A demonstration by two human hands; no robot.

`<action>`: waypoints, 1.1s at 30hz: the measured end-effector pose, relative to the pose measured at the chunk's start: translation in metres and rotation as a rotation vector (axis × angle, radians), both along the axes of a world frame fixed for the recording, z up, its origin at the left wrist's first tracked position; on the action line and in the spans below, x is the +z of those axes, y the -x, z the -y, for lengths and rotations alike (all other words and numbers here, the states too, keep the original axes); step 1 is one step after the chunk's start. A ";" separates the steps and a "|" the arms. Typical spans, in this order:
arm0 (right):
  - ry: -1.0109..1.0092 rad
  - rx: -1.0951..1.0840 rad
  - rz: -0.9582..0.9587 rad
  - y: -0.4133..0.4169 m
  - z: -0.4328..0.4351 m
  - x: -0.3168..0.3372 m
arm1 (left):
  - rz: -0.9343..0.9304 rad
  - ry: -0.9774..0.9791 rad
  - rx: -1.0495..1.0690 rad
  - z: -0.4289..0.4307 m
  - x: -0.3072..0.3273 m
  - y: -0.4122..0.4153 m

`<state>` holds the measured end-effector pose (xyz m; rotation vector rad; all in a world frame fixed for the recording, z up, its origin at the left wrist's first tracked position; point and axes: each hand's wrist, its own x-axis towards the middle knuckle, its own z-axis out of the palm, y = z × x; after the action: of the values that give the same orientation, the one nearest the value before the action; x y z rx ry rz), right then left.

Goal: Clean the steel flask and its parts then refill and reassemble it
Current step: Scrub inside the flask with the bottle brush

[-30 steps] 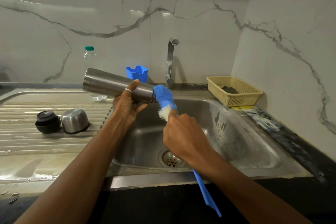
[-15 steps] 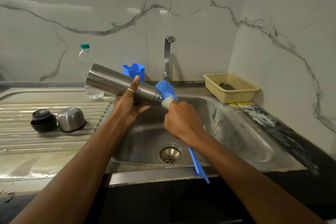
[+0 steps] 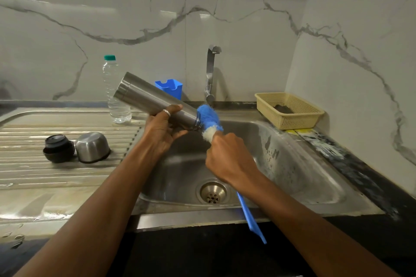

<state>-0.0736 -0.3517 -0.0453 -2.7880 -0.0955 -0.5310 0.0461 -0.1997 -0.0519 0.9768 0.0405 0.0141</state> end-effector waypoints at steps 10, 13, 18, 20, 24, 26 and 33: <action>-0.025 -0.013 0.015 -0.006 0.003 0.003 | 0.007 -0.044 0.059 0.006 0.001 0.004; 0.016 0.023 0.035 0.008 0.002 -0.006 | -0.022 0.009 0.097 0.002 0.001 0.004; -0.010 0.003 0.027 -0.006 0.002 0.002 | -0.046 0.030 0.095 0.000 0.001 0.007; -0.021 -0.008 0.035 -0.008 0.000 0.005 | -0.038 -0.003 0.099 0.005 0.002 0.010; 0.055 0.028 0.038 0.008 -0.001 -0.007 | -0.053 0.016 0.133 0.003 0.005 0.009; 0.063 0.040 0.046 0.007 -0.001 -0.006 | -0.071 0.051 0.155 -0.001 0.003 0.007; 0.019 0.016 0.041 0.002 0.000 -0.006 | -0.073 -0.018 0.188 0.011 0.003 0.012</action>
<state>-0.0753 -0.3516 -0.0513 -2.7933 -0.1328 -0.5858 0.0340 -0.2104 -0.0486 0.9885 0.1996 0.1521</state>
